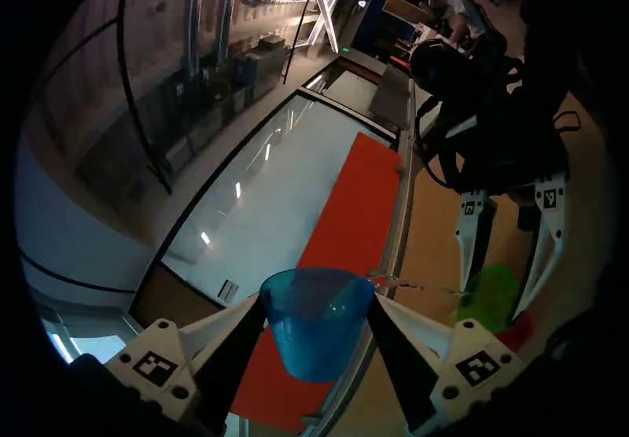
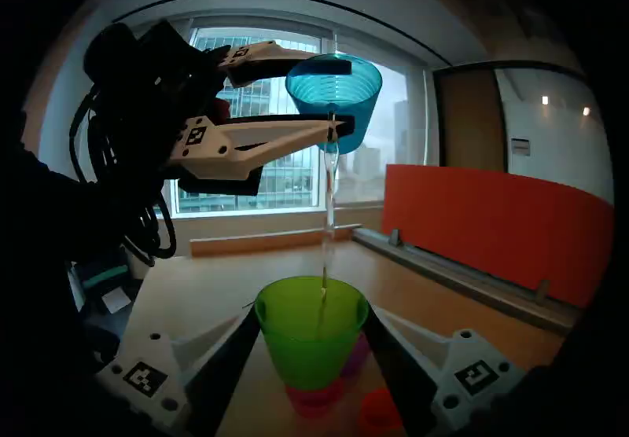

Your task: Pour water

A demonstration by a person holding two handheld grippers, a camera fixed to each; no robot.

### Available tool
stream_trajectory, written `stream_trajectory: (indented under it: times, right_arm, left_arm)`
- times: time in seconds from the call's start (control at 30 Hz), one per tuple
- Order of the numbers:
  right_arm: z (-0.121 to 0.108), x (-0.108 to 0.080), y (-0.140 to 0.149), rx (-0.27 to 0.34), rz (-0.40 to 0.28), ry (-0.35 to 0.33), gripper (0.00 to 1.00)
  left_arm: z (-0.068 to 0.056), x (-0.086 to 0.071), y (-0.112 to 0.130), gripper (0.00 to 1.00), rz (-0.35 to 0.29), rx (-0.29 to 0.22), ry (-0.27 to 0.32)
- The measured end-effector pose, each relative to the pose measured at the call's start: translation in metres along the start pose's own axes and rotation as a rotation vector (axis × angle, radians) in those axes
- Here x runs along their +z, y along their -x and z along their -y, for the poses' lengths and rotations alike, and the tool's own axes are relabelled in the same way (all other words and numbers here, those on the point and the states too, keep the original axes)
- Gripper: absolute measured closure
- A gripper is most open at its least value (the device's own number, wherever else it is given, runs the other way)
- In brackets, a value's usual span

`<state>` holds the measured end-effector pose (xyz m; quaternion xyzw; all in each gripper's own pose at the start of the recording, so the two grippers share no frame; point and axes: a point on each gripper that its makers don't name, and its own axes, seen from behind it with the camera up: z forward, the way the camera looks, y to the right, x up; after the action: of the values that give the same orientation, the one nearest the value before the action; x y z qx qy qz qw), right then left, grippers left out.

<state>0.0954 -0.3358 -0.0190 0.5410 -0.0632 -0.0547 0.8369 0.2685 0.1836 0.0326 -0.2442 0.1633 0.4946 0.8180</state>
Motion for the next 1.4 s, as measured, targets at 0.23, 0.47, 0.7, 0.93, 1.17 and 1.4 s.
stream_trajectory:
  times: [0.23,0.47,0.7,0.93,1.17,1.4]
  right_arm:
    - [-0.001,0.0013,-0.0005,0.0,-0.001,0.002,0.09]
    - [-0.003,0.001,-0.0011,-0.001,-0.003,0.006,0.09]
    - [-0.0038,0.0014,-0.0005,0.0,-0.004,0.009,0.08]
    - [-0.0051,0.001,-0.0009,0.001,-0.006,0.012,0.09]
    - [-0.0056,0.0009,-0.0013,0.001,-0.007,0.013,0.09]
    - [-0.0051,0.0006,-0.0013,0.0,-0.008,0.013,0.09]
  left_arm:
    - [0.0019,-0.0008,0.0002,0.13,0.003,0.013,-0.003]
    - [0.0042,0.0003,-0.0012,0.13,0.004,0.025,-0.008]
    - [0.0039,0.0019,-0.002,0.13,0.006,0.038,-0.006]
    - [0.0045,0.0017,-0.003,0.13,0.006,0.056,-0.007]
    - [0.0045,0.0005,-0.0052,0.13,0.005,0.066,-0.01]
    - [0.0059,0.0,-0.0065,0.13,0.006,0.091,-0.013]
